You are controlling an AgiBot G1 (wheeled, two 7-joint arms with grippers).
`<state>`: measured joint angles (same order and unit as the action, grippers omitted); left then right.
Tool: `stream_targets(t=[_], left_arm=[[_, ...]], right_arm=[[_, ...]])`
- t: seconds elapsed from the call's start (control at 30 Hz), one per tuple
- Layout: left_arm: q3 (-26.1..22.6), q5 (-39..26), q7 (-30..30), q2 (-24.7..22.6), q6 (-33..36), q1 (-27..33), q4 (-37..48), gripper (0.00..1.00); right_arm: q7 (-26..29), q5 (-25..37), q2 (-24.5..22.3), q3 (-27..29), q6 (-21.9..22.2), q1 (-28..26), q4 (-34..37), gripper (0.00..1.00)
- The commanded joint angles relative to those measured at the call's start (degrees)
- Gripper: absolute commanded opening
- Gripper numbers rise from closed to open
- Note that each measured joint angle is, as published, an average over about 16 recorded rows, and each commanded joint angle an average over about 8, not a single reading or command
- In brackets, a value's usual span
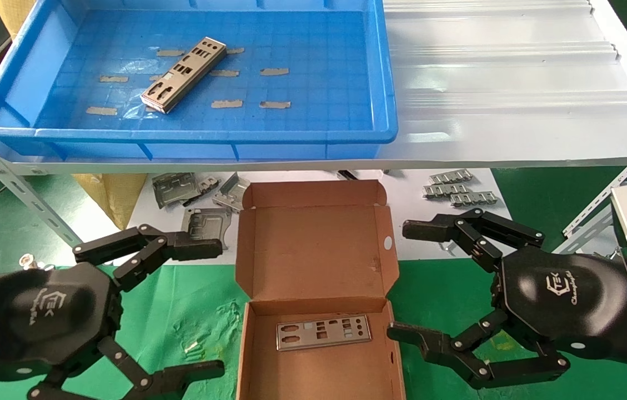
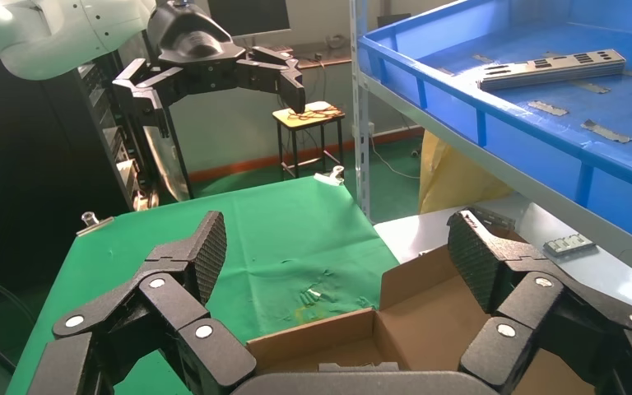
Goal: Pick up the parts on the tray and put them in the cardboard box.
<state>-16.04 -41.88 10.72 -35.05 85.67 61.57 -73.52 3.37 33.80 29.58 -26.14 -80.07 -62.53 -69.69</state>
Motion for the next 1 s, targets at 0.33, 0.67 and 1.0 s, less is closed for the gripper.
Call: stream_targets(t=[0.33,0.67,1.0], left_arm=[[0.0,0.0,0.0,0.0,0.0,0.0,0.0,1.0],[0.0,0.0,0.0,0.0,0.0,0.0,0.0,1.0],[0.0,0.0,0.0,0.0,0.0,0.0,0.0,1.0]], right_arm=[[0.0,0.0,0.0,0.0,0.0,0.0,0.0,1.0],[0.0,0.0,0.0,0.0,0.0,0.0,0.0,1.0],[0.0,0.0,0.0,0.0,0.0,0.0,0.0,1.0]])
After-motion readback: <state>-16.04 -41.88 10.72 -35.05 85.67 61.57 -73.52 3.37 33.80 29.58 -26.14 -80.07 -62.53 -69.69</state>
